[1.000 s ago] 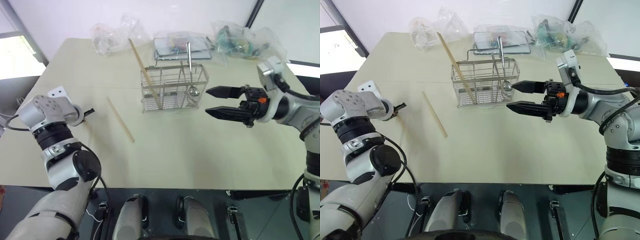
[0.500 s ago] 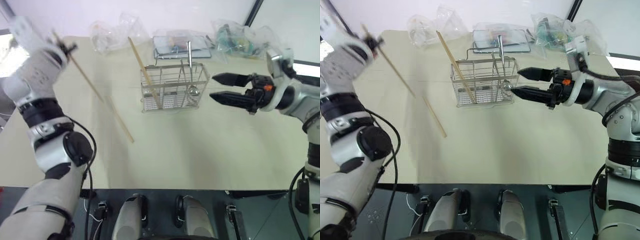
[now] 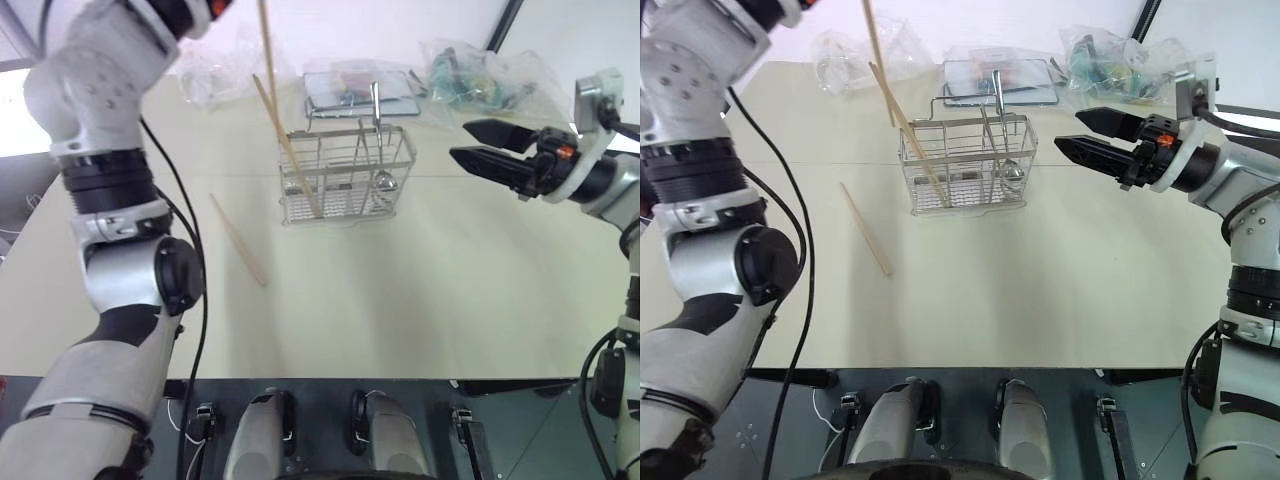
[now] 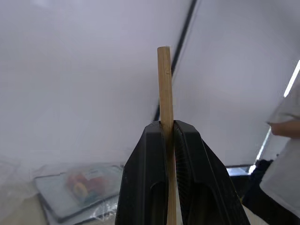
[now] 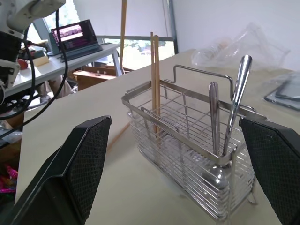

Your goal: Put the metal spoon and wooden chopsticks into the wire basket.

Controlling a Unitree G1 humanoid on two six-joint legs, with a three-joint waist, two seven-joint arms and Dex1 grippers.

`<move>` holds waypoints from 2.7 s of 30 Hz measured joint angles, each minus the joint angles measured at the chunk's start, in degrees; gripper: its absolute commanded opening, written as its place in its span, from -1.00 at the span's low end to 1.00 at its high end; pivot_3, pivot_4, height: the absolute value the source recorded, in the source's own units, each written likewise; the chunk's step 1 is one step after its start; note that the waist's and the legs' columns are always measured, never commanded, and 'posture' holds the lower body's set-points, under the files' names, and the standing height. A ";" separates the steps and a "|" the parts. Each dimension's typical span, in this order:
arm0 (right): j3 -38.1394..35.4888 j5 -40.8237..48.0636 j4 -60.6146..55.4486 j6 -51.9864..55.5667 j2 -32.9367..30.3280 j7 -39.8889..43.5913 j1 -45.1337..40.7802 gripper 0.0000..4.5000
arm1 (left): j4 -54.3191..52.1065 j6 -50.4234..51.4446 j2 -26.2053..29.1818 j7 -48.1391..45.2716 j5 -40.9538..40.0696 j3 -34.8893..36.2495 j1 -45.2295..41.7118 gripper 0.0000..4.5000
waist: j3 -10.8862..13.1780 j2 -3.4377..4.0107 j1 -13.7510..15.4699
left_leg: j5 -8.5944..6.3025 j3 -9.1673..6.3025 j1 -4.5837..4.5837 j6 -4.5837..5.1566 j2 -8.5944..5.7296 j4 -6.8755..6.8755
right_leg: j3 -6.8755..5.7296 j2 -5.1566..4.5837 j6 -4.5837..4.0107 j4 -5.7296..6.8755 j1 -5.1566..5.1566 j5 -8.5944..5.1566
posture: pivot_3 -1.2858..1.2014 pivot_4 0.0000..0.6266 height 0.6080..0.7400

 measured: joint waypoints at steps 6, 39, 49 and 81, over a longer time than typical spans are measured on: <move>-2.27 0.62 -2.67 0.70 -0.06 -1.77 1.87 1.00 | 1.94 -15.43 -5.29 -0.87 7.89 -7.75 7.56 -0.98 | 0.00 -0.01 0.02 | 0.00 0.00 0.03 0.01 0.01 0.01 | 0.02 0.01 -0.01 -0.03 0.03 0.00 | 0.03 -0.52 0.46; 1.87 0.53 -3.12 0.09 0.10 0.57 1.78 1.00 | -18.21 15.69 -0.82 25.09 5.29 2.78 5.64 0.77 | -0.02 0.04 0.03 | -0.23 -0.12 0.19 0.40 0.01 0.02 | 0.03 0.02 0.04 0.00 0.20 -0.03 | 0.03 -0.52 0.46; 5.95 -0.01 -8.29 -1.08 -2.08 9.60 5.29 1.00 | -17.12 42.79 -1.99 40.27 15.24 15.81 7.71 0.77 | 0.02 -0.05 0.16 | -0.03 -0.17 0.13 0.02 0.00 0.02 | 0.02 0.04 0.04 0.00 0.17 -0.03 | 0.03 -0.52 0.46; 6.21 4.76 -15.28 3.37 0.75 3.21 7.19 1.00 | 25.18 14.64 -7.61 37.82 23.71 12.64 11.85 -0.47 | -0.11 0.07 1.54 | -0.21 -0.12 0.21 0.28 0.01 0.02 | 0.03 -0.05 -0.03 0.03 0.14 0.01 | 0.03 -0.52 0.46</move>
